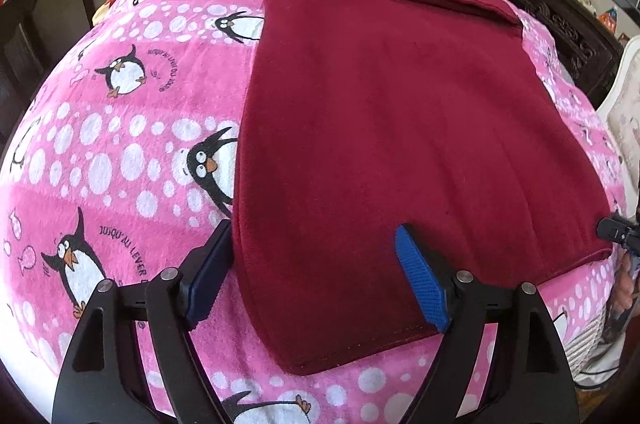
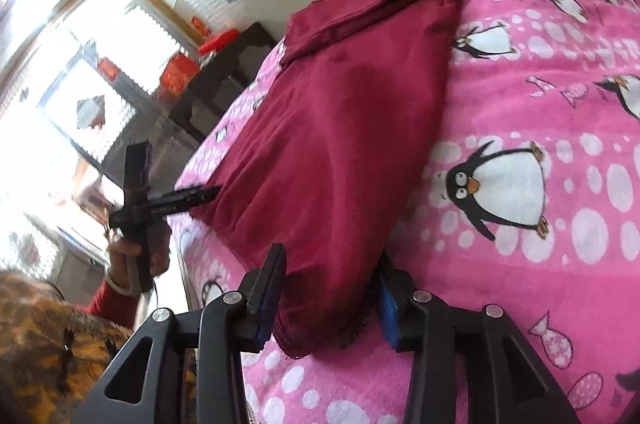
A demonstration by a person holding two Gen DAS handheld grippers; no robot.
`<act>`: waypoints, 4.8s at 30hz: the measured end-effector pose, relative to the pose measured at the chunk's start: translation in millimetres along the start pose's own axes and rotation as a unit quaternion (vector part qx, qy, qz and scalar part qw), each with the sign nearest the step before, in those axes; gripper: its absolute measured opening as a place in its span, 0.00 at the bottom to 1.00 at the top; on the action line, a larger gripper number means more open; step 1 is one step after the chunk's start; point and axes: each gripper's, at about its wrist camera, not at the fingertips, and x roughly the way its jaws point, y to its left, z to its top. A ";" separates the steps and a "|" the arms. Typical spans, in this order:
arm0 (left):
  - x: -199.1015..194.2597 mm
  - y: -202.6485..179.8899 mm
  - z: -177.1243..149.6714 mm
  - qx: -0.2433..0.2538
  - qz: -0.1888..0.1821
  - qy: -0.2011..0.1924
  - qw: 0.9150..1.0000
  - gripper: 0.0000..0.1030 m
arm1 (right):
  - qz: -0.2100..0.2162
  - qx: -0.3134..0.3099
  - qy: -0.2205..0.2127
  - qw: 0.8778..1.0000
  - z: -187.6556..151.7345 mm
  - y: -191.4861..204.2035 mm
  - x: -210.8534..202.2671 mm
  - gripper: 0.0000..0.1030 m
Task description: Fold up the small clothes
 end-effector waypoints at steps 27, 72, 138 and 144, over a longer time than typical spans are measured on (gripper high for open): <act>-54.0 47.3 188.1 -0.055 -0.195 -0.112 0.973 0.10 | 0.103 -0.048 -0.160 0.980 196.0 -4.4 -17.6 0.11; 97.2 34.0 323.3 -0.045 0.022 -0.135 0.990 0.74 | -0.219 0.016 -0.096 0.971 327.4 -97.1 69.9 0.47; 92.3 94.4 214.9 -0.165 -0.054 -0.153 0.973 0.82 | -0.159 -0.086 0.018 0.983 397.6 68.8 308.5 0.69; 93.7 112.0 227.0 -0.209 -0.105 -0.168 0.957 0.85 | -0.049 -0.030 -0.004 0.998 386.2 53.8 266.7 0.68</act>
